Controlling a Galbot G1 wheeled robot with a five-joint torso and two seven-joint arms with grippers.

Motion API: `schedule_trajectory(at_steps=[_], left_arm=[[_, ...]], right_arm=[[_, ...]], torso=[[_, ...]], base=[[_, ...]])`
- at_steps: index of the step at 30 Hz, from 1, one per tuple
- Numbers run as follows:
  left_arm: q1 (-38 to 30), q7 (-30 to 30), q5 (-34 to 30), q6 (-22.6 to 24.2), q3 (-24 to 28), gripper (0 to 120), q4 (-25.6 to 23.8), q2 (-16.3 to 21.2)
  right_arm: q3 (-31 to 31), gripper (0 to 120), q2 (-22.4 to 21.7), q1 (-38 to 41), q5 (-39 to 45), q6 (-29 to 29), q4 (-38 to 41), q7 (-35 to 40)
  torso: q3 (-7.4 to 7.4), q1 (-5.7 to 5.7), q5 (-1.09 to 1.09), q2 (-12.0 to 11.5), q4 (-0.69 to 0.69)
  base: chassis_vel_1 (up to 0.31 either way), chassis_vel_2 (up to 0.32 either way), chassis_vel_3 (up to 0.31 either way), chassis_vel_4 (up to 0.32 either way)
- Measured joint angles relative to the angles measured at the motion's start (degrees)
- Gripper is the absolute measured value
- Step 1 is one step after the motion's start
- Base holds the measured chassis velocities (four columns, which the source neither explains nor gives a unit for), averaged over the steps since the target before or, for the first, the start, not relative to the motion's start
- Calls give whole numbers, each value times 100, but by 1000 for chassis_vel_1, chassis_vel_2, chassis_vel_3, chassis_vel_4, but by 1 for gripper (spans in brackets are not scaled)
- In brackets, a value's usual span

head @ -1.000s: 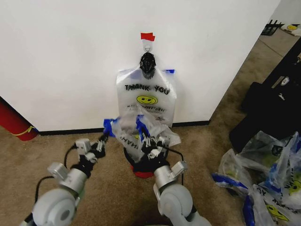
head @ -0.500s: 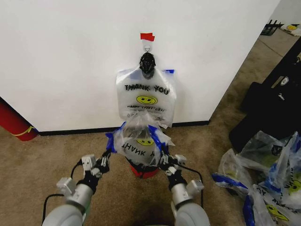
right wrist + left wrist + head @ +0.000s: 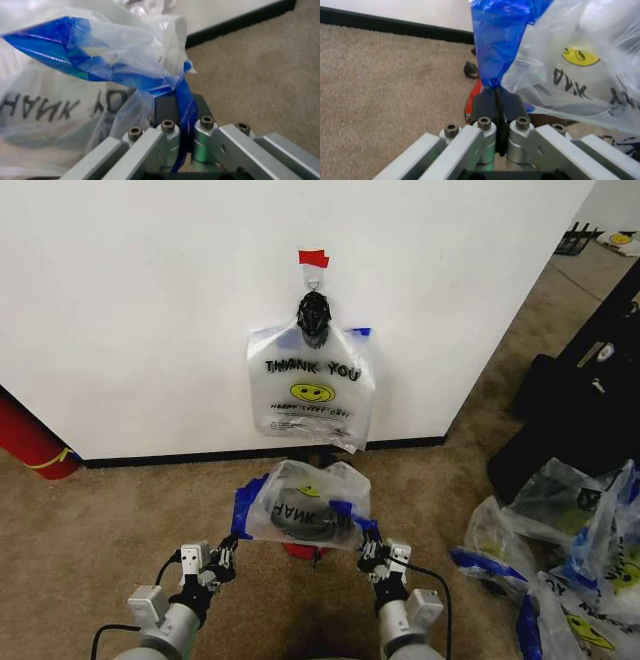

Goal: Pick up the garbage bag from the wall and place it over the trash bin.

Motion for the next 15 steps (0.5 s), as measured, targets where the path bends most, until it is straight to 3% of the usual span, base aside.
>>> schedule_trajectory(at_steps=[15], left_arm=[[-1099,-60,67,566,622,0,705,-44]], right_arm=[[-8,0,63,1151,1258,-954,-527,637]], torso=[[1,1,0,0,1]], base=[[0,0,0,0]])
